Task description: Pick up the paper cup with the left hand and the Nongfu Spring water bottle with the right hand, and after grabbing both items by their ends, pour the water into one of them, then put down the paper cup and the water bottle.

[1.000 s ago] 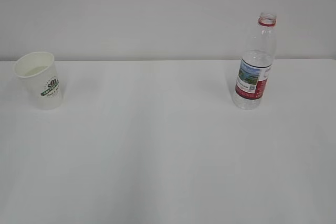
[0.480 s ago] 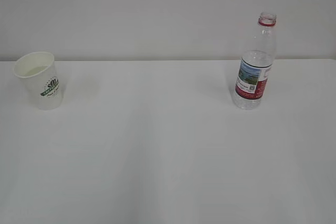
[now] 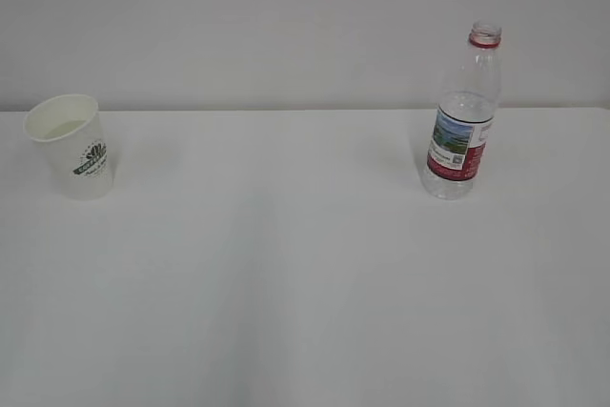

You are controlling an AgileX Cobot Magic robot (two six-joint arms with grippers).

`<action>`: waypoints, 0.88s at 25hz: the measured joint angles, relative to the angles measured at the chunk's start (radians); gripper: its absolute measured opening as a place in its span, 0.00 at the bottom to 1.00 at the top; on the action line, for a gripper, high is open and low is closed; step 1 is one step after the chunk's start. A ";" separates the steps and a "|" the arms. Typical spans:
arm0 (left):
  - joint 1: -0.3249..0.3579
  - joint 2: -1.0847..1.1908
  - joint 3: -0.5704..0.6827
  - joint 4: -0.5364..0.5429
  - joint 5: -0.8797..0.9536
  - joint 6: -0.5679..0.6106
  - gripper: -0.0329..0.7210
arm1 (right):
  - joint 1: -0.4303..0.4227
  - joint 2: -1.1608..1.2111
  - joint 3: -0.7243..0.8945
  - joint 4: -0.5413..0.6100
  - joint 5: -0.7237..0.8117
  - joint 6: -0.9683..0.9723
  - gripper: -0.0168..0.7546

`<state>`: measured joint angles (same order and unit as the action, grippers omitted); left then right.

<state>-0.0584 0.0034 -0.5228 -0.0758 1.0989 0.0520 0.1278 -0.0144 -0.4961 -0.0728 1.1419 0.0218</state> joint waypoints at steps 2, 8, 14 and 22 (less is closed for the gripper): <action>0.000 0.000 0.000 0.000 0.000 0.000 0.65 | 0.000 0.000 0.000 0.000 0.000 -0.005 0.78; 0.000 0.000 0.000 0.000 0.000 0.000 0.65 | 0.000 -0.002 0.000 0.004 0.000 -0.022 0.78; 0.000 0.000 0.000 0.000 0.000 0.000 0.65 | 0.000 -0.002 0.000 0.006 0.000 -0.022 0.78; 0.000 0.000 0.000 0.000 0.000 0.000 0.64 | 0.000 -0.002 0.000 0.007 0.000 -0.022 0.78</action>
<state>-0.0584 0.0034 -0.5228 -0.0758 1.0989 0.0520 0.1278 -0.0161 -0.4961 -0.0662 1.1419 0.0000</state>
